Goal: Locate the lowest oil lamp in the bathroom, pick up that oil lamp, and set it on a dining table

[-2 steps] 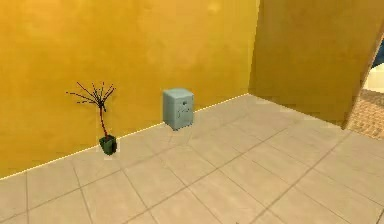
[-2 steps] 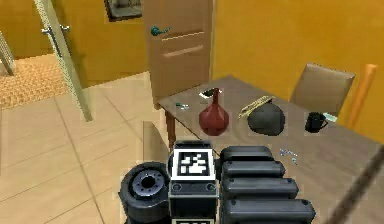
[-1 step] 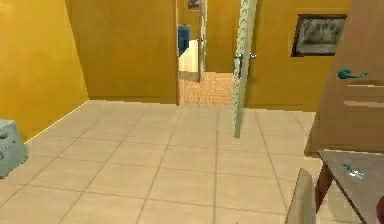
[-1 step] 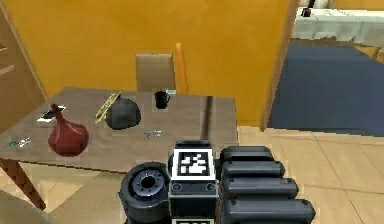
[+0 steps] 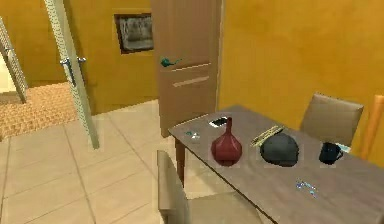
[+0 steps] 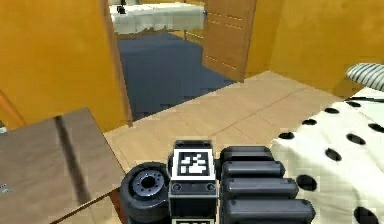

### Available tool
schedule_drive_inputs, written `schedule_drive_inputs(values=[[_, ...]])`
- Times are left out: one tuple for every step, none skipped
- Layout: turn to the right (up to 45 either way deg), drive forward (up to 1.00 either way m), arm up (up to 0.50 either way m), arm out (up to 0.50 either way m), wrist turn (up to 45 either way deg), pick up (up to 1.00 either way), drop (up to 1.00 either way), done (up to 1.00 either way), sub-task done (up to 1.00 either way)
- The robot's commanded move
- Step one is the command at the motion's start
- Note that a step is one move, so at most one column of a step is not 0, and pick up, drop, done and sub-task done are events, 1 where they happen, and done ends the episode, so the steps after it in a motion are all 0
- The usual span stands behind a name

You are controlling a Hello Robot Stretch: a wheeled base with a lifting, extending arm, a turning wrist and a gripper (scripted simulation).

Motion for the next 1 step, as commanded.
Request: schedule_drive_inputs(values=[[45.0, 0.0, 0.0, 0.0, 0.0, 0.0, 0.0, 0.0, 0.0]])
